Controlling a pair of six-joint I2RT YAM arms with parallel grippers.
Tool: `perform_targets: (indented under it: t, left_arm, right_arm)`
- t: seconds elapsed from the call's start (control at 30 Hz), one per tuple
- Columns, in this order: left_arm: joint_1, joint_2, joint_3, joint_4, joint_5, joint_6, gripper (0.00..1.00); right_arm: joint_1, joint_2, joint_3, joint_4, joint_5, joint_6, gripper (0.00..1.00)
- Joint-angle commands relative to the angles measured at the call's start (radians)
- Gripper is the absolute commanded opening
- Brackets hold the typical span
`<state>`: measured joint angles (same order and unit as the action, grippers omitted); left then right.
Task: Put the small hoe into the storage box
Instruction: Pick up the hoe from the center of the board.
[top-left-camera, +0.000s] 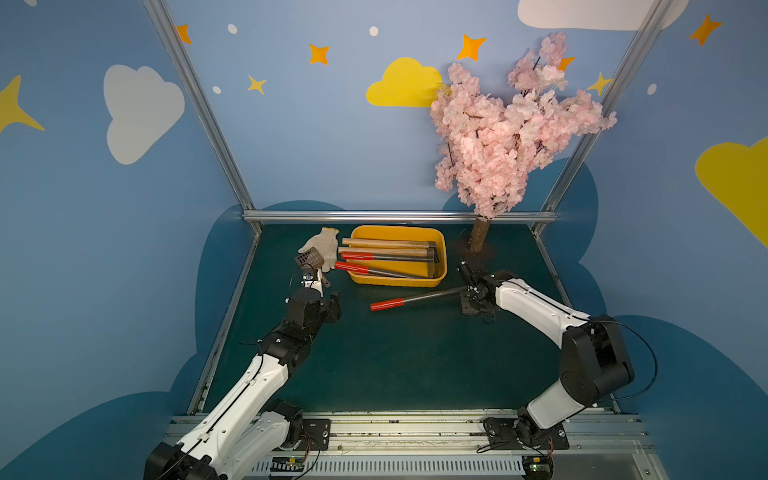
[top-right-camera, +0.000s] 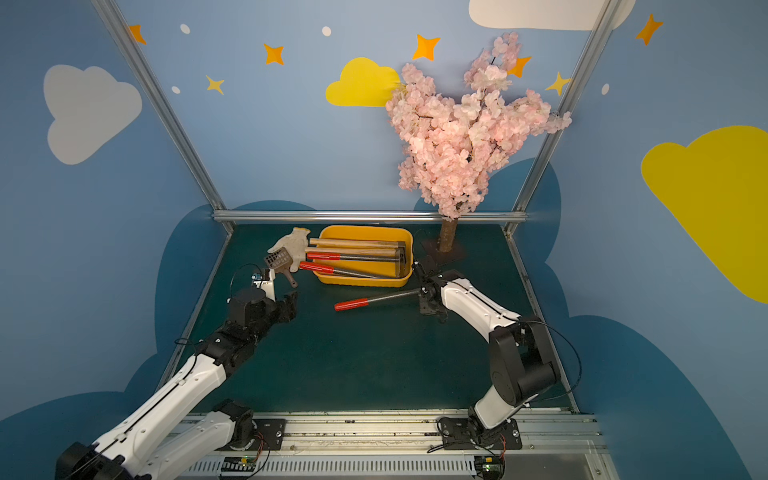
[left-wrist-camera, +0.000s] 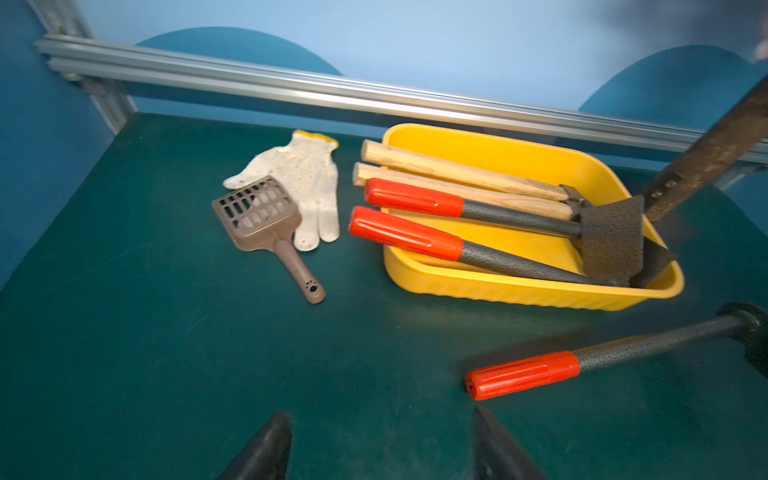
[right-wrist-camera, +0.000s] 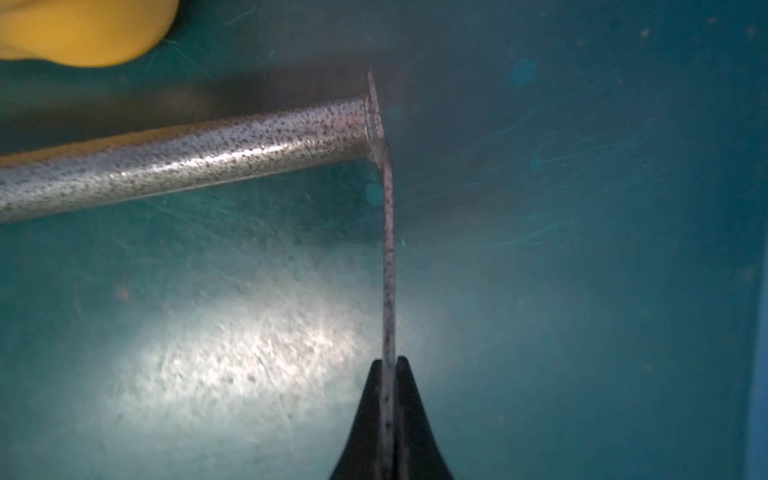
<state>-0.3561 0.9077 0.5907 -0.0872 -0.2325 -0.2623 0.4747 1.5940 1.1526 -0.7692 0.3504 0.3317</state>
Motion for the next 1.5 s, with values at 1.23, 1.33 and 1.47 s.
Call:
perform_targets:
  t: [1.23,1.33,1.47]
  left_arm:
    - [-0.403,0.531,0.214,0.096,-0.053,0.535,0.57]
    - [-0.402,0.527,0.215,0.096,-0.056,0.530,0.46]
    - [-0.405,0.521,0.214,0.097,-0.051,0.516,0.24]
  right_arm:
    - [0.090,-0.022,0.410,-0.314,-0.054,-0.197,0.00]
    - [0.094,-0.014,0.412,-0.315,-0.063,-0.198,0.00]
    - [0.098,-0.003,0.412,-0.315,-0.064,-0.197,0.00]
